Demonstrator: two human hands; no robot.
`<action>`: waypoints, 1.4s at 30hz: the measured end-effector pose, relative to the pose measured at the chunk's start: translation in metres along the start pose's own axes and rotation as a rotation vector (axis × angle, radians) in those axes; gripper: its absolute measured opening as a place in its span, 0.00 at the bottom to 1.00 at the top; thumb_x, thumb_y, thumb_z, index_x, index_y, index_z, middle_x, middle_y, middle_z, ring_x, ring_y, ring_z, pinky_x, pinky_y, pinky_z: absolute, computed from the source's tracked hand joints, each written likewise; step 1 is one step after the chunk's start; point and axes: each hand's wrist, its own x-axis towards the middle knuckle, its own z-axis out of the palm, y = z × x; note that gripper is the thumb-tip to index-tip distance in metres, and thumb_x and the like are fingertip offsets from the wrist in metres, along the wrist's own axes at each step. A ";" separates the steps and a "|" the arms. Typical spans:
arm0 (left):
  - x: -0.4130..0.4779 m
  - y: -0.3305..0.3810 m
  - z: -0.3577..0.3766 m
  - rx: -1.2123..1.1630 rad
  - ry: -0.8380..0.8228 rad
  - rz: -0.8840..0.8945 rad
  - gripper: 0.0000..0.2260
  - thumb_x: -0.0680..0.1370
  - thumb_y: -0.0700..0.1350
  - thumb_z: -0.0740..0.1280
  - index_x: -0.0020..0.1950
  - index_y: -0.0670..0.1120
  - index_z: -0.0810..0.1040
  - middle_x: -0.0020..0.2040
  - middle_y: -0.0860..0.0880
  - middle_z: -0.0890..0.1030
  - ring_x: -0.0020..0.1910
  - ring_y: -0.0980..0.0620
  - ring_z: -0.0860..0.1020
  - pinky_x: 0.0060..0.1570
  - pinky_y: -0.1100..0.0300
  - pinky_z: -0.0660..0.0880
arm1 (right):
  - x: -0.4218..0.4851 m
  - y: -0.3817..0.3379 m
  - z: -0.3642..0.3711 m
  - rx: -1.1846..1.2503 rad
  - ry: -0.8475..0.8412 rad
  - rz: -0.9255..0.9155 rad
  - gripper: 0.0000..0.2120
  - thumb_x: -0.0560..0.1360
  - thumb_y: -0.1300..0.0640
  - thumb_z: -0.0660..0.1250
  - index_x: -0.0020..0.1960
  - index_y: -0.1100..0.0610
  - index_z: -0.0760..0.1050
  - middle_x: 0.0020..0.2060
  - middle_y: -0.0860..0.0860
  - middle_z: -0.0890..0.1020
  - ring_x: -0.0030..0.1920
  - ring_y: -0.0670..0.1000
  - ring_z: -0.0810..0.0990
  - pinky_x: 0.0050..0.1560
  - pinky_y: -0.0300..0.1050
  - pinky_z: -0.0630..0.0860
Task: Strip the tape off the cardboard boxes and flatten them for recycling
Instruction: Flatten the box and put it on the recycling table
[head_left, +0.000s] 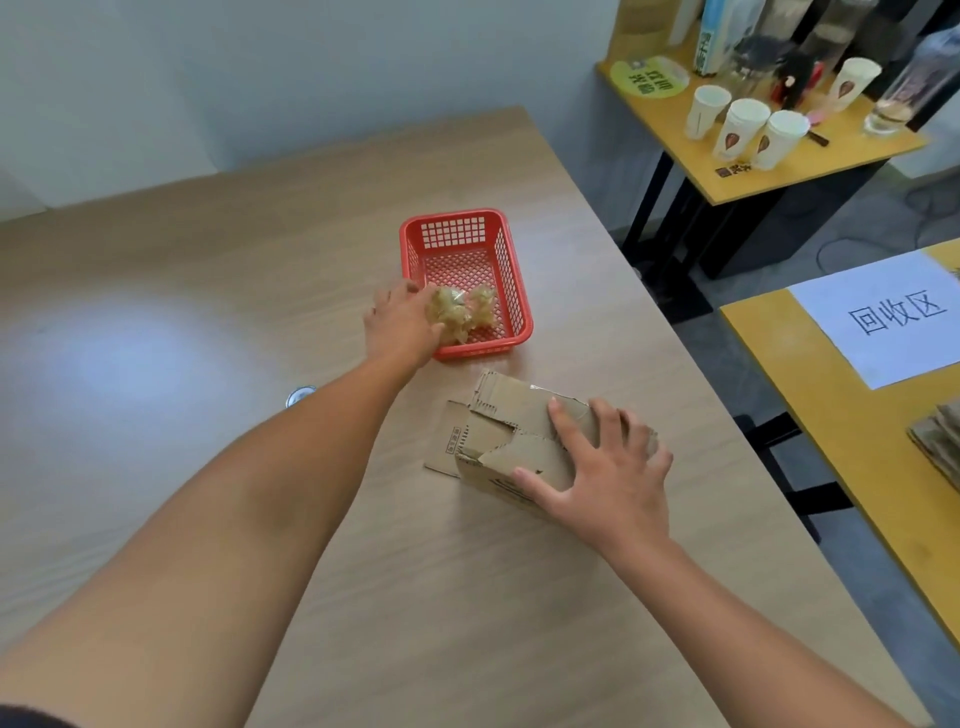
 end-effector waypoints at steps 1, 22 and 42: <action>-0.002 -0.001 -0.001 -0.032 -0.022 0.001 0.27 0.80 0.52 0.68 0.78 0.58 0.65 0.72 0.47 0.70 0.71 0.44 0.67 0.66 0.44 0.68 | 0.001 0.000 -0.001 0.002 -0.005 0.003 0.44 0.67 0.15 0.44 0.78 0.33 0.55 0.74 0.50 0.60 0.73 0.58 0.57 0.68 0.68 0.60; -0.391 -0.142 -0.034 -0.585 0.017 -0.314 0.35 0.73 0.55 0.75 0.78 0.58 0.64 0.66 0.59 0.70 0.60 0.71 0.66 0.60 0.71 0.61 | -0.205 -0.151 0.043 0.802 -0.544 -0.276 0.34 0.80 0.41 0.65 0.76 0.23 0.49 0.51 0.31 0.76 0.50 0.40 0.77 0.56 0.45 0.77; -0.457 -0.246 -0.057 -0.041 -0.012 -0.018 0.24 0.79 0.62 0.60 0.70 0.51 0.73 0.71 0.52 0.69 0.73 0.46 0.63 0.72 0.48 0.61 | -0.272 -0.206 0.015 0.743 -0.127 -0.197 0.19 0.82 0.59 0.62 0.70 0.44 0.65 0.56 0.48 0.71 0.50 0.47 0.77 0.46 0.43 0.76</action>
